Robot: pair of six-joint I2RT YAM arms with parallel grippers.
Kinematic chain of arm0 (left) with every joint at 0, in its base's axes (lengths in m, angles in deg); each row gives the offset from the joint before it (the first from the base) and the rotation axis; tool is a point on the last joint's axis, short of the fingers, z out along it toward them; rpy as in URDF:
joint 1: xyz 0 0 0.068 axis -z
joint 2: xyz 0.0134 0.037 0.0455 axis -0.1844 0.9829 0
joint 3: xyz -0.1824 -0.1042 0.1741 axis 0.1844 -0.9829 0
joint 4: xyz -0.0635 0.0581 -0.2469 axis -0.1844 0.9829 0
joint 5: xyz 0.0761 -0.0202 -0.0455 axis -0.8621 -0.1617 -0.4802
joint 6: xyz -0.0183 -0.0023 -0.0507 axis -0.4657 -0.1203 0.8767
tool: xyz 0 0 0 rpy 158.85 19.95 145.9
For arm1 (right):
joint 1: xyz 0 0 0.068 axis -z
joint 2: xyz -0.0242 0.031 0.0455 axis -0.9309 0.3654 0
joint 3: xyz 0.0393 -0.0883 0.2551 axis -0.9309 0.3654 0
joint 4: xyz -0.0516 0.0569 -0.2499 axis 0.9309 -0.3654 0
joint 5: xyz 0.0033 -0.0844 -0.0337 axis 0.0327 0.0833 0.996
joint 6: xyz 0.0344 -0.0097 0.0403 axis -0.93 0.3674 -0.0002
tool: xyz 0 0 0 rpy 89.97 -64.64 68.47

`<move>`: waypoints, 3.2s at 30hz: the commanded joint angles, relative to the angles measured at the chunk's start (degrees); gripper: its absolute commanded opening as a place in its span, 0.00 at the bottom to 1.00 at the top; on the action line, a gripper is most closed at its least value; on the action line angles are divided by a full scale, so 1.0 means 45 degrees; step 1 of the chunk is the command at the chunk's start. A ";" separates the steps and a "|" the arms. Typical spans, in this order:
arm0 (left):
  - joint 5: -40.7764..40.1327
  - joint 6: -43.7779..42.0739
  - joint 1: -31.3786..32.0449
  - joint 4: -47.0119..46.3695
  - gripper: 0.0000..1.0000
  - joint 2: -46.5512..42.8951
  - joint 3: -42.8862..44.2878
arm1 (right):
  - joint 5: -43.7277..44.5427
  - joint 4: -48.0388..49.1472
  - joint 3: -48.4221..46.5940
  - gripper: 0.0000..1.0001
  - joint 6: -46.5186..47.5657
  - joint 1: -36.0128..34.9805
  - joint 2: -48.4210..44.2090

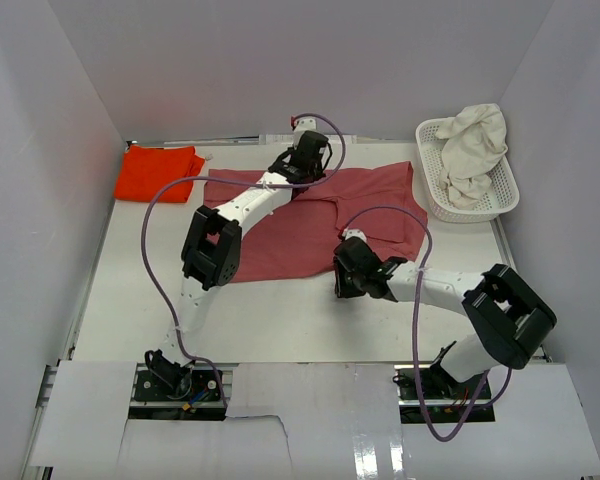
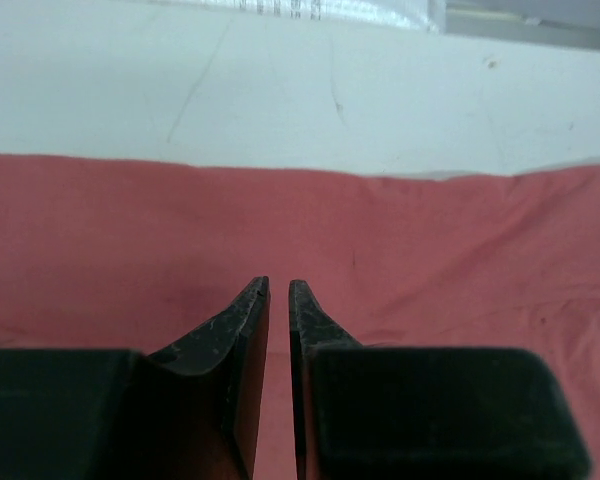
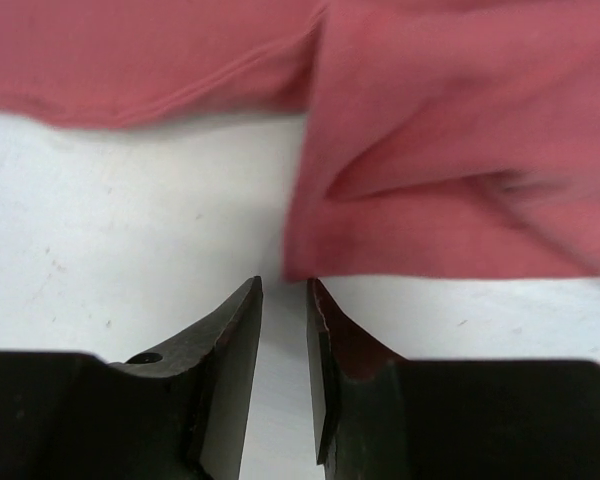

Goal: Fold and stack the t-shirts
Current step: Fold the flattened tshirt in 1/3 of the way

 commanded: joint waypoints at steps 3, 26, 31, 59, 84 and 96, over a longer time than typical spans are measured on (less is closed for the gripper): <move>0.0822 -0.0001 -0.0064 -0.0327 0.26 0.0490 0.0546 | -0.0322 -0.5618 0.0016 0.33 -0.1541 -0.1744 0.1474; 0.2620 0.0936 0.0522 -0.2611 0.26 -0.0037 -0.1309 | 0.2276 -0.6795 -0.2114 0.38 -0.0569 -0.0478 -0.1005; 0.2601 0.0995 0.0522 -0.2651 0.26 -0.0017 -0.1329 | 0.2003 -0.5859 -0.2290 0.38 -0.0040 -0.0184 -0.0927; 0.1936 0.1562 0.0307 -0.2397 0.26 -0.0037 -0.2833 | 0.0382 -0.0759 -0.1081 0.37 0.2051 0.1379 0.0830; 0.1780 0.1367 0.0307 -0.2261 0.26 -0.0134 -0.2735 | -0.3046 -0.6287 -0.1469 0.42 0.0018 0.0539 -0.0555; 0.1761 0.1288 0.0307 -0.2182 0.25 -0.0193 -0.2755 | -0.0072 -0.6264 -0.2681 0.44 0.0603 0.0910 -0.2646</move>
